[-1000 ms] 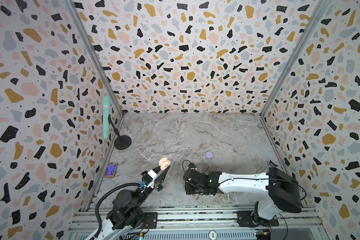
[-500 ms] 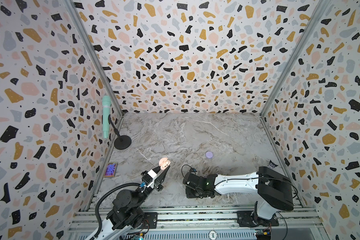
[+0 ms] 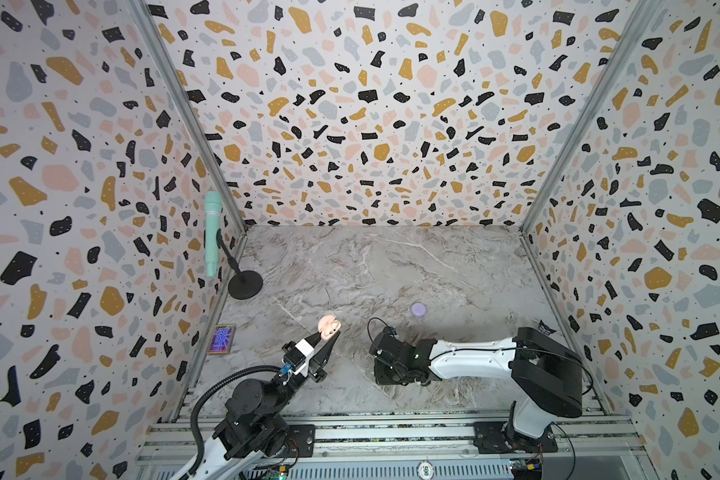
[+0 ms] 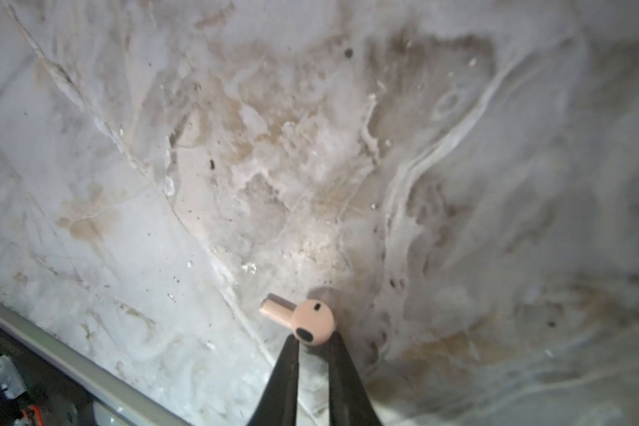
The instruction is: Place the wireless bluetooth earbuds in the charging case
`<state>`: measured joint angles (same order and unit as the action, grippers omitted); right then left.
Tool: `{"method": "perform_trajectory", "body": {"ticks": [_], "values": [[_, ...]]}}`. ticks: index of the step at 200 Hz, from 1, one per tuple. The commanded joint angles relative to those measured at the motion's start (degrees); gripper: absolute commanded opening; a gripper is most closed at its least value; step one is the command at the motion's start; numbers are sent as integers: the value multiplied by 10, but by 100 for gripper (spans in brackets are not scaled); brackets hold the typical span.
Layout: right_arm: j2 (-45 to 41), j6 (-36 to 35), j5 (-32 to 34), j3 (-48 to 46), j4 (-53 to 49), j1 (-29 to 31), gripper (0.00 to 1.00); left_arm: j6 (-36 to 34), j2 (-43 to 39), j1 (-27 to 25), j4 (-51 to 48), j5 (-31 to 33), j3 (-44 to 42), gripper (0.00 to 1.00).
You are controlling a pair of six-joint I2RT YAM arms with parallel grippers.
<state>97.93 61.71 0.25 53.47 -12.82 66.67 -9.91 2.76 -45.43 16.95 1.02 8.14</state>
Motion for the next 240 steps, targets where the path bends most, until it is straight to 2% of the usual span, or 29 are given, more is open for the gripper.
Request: {"method": "perform_trajectory", "body": {"ticks": [1,56,100,130,180,202,240], "values": [[19,-28,36,21,-33,-9,17,-7,1,1,20,4,-4,0],[31,-92,51,48,-11,-40,18,-7,0,1,19,4,-4,0],[-15,-125,55,32,22,-52,27,-6,-5,1,19,3,-4,0],[-45,-50,46,14,2,-52,36,-6,-6,1,21,1,-5,0],[-42,109,10,15,-19,-42,40,-6,-6,1,21,1,-4,0],[-23,146,20,48,-61,-36,40,-6,-6,1,22,0,-4,0],[-1,182,32,64,-78,-40,41,-5,-7,1,21,-1,-4,0]]}}
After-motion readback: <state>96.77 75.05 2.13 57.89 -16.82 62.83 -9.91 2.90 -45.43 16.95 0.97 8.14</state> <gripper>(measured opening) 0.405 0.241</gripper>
